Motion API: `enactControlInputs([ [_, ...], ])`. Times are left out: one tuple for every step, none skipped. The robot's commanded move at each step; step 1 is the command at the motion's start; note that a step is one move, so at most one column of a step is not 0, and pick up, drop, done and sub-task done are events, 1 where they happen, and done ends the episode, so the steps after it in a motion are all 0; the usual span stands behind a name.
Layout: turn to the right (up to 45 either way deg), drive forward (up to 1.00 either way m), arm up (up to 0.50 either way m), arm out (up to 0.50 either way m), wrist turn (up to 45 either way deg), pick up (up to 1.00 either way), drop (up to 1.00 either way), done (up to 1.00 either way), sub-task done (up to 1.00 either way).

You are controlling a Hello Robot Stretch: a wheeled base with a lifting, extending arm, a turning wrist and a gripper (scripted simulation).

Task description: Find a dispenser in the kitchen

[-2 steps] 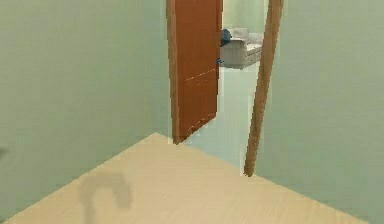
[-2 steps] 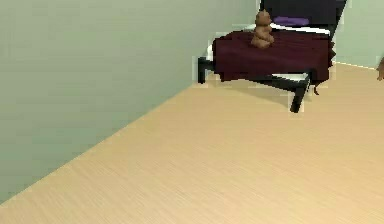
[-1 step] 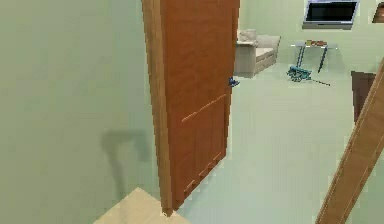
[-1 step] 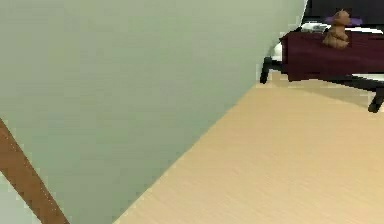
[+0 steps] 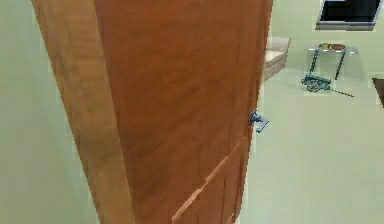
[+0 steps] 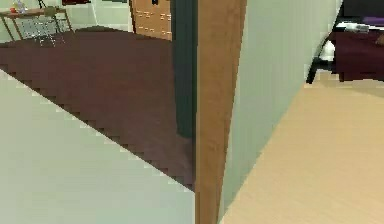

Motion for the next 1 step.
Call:
enactControlInputs([
  [36.0,0.00,0.00,0.00,0.0,0.00,0.00,0.00,0.00],
])
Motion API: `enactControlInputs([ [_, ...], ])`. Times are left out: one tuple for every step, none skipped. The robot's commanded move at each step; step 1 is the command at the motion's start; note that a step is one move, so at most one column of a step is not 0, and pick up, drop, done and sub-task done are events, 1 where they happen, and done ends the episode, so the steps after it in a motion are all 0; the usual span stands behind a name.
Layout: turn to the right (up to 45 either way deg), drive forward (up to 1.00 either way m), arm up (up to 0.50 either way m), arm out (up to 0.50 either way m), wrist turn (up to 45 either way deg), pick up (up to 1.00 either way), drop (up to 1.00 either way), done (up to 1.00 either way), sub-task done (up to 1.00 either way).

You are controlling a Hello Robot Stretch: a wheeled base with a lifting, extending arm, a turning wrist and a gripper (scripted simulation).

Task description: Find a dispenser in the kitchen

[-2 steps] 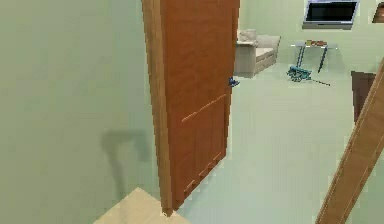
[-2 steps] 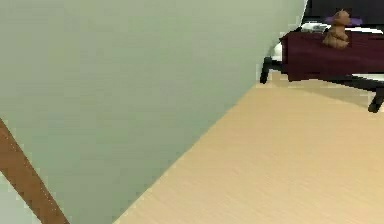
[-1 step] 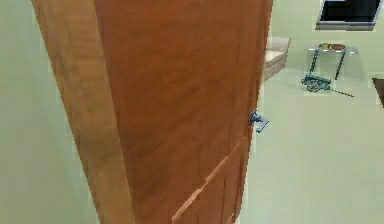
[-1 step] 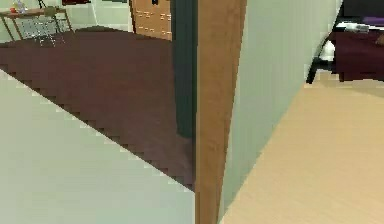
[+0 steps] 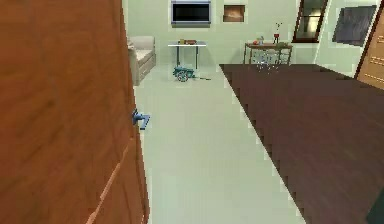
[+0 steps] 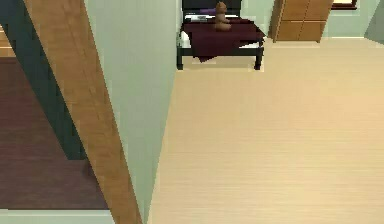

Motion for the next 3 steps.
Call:
enactControlInputs([
  [3.0,0.00,0.00,0.00,0.0,0.00,0.00,0.00,0.00],
  [0.0,0.45,0.00,0.00,0.0,0.00,0.00,0.00,0.00],
  [45.0,0.00,0.00,0.00,0.0,0.00,0.00,0.00,0.00],
])
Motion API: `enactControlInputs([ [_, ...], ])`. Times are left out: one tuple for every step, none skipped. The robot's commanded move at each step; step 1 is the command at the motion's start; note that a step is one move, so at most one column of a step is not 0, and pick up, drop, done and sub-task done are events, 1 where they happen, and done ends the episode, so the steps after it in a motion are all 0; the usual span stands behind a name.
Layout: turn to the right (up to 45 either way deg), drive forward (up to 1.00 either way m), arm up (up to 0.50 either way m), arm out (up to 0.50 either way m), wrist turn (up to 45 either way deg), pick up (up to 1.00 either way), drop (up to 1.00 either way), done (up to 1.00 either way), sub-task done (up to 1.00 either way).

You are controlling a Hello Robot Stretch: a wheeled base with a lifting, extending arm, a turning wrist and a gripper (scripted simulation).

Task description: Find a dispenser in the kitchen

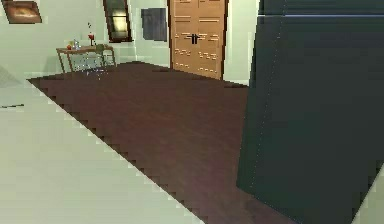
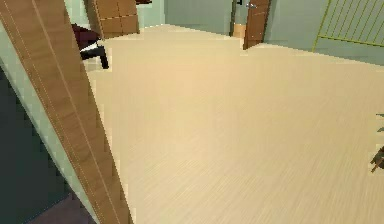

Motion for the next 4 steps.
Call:
enactControlInputs([
  [12.0,0.00,0.00,0.00,0.0,0.00,0.00,0.00,0.00],
  [0.0,0.30,0.00,0.00,0.0,0.00,0.00,0.00,0.00],
  [-21.0,0.00,0.00,0.00,0.0,0.00,0.00,0.00,0.00],
  [0.0,1.00,0.00,0.00,0.0,0.00,0.00,0.00,0.00],
])
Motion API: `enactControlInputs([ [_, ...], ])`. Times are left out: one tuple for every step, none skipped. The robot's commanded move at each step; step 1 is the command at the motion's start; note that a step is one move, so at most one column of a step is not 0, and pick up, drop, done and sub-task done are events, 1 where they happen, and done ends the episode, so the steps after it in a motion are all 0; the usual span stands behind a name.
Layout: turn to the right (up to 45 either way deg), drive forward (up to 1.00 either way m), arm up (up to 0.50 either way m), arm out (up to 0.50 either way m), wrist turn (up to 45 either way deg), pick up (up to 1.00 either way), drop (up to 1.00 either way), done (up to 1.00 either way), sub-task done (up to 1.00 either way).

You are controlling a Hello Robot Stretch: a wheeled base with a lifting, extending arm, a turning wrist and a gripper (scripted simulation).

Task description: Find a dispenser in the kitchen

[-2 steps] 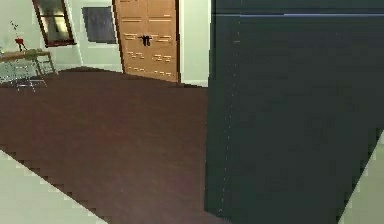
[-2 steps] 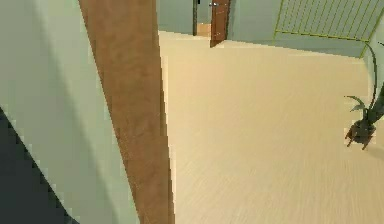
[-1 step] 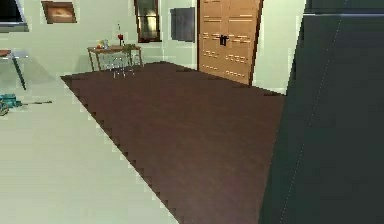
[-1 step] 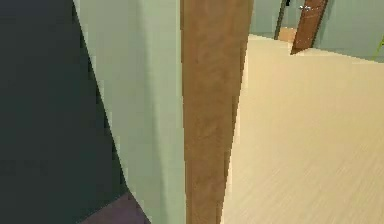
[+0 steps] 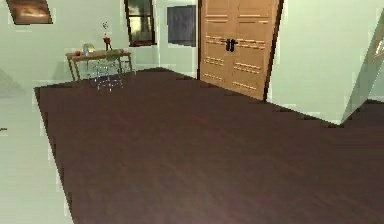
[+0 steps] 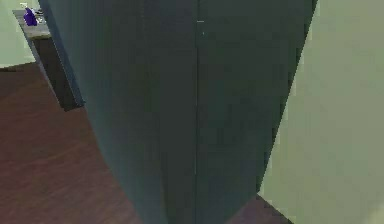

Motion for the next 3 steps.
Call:
enactControlInputs([
  [-12.0,0.00,0.00,0.00,0.0,0.00,0.00,0.00,0.00],
  [0.0,0.20,0.00,0.00,0.0,0.00,0.00,0.00,0.00],
  [45.0,0.00,0.00,0.00,0.0,0.00,0.00,0.00,0.00],
])
